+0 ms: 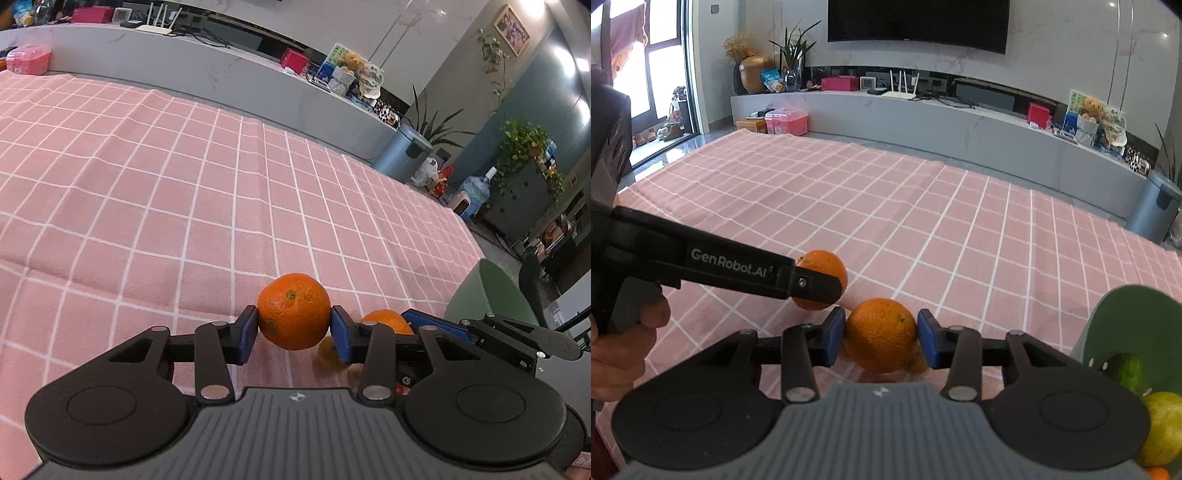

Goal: Organize fruits
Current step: 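Grasp an orange with the left tool while the right tool grasps another orange, then carry both oranges into the green colander and open both tools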

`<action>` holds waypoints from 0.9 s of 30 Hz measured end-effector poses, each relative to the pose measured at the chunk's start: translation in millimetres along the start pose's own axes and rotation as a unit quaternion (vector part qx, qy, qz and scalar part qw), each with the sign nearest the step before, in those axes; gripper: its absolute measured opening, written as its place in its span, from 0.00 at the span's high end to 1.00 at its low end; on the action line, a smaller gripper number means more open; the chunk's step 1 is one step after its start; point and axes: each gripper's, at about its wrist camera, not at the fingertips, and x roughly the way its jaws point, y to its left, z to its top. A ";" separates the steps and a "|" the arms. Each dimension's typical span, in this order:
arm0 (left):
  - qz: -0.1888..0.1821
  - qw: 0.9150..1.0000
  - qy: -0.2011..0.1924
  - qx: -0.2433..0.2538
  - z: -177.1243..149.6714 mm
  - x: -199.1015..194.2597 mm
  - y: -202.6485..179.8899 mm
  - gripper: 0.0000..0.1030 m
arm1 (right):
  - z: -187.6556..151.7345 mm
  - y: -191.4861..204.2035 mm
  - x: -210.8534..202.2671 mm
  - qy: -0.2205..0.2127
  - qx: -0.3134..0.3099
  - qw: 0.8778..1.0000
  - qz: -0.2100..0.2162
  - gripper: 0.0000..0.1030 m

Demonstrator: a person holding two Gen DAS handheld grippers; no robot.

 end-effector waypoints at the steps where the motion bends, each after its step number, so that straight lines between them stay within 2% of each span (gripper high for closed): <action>1: 0.000 1.000 -0.002 -0.001 -0.6 -4.0 -1.1 0.54 | 1.1 1.0 -3.4 -0.002 -0.001 1.000 0.000 0.62; 6: 0.010 1.000 -0.007 -0.002 -0.7 -25.7 -11.7 0.54 | 5.6 3.5 -22.8 -0.010 -0.001 1.000 0.006 0.62; 10: 0.000 1.000 -0.019 -0.009 0.2 -46.2 -23.7 0.54 | 7.1 0.3 -46.3 -0.015 0.001 1.000 0.003 0.62; 17: -0.011 1.000 -0.014 0.021 -6.7 -59.7 -66.4 0.54 | 1.4 -20.2 -100.8 -0.030 -0.006 0.999 -0.026 0.62; 23: -0.036 0.998 -0.008 0.057 -5.8 -57.6 -113.4 0.54 | -9.4 -55.9 -135.2 -0.006 -0.002 0.999 -0.054 0.62; 27: -0.056 0.995 0.009 0.084 -4.9 -46.0 -146.7 0.54 | -17.2 -79.6 -148.4 0.019 -0.021 0.997 -0.077 0.62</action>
